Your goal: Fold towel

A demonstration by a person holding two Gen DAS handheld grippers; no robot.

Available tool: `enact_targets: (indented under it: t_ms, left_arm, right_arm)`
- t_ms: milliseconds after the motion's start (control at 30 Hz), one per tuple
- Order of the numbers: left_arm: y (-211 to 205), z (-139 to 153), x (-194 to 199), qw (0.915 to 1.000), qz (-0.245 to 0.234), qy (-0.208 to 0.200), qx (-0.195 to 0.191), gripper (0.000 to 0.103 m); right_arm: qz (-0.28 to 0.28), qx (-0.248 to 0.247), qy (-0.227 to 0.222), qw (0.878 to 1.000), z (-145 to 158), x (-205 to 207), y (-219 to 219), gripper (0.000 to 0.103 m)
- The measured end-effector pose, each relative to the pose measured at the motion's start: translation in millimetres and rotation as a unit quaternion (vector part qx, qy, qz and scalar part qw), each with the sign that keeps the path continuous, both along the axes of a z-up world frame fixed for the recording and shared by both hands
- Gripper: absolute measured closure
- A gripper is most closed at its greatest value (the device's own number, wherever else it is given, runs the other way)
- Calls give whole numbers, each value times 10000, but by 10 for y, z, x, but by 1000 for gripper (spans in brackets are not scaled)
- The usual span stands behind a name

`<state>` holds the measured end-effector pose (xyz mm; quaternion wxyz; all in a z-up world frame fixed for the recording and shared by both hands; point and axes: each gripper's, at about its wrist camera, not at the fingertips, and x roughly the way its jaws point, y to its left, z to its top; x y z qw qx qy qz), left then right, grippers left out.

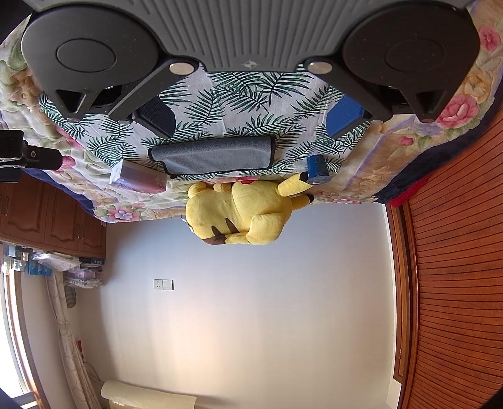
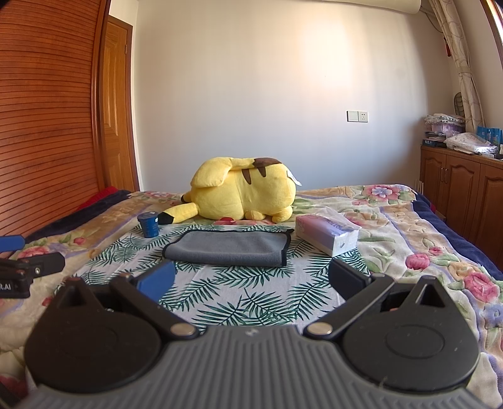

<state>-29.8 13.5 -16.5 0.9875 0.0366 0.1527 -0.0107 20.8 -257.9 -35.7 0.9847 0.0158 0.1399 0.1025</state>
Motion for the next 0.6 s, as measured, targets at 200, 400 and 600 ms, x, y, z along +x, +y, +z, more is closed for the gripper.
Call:
enact_targets:
  t_ms: [200,400,600]
  left_arm:
    - [19,-14,5,10000,12,15,-20,16]
    - [19,-13,6,10000,9,14,-17,16]
    - [17,-12,6,10000,6,15,-15,16]
  right_arm:
    - [0,0,-1,10000,1,0,1,0]
    - [-2,0,-1,10000,2,-2,1,0]
    - [-1,0,-2,10000,3,-3,-2,0]
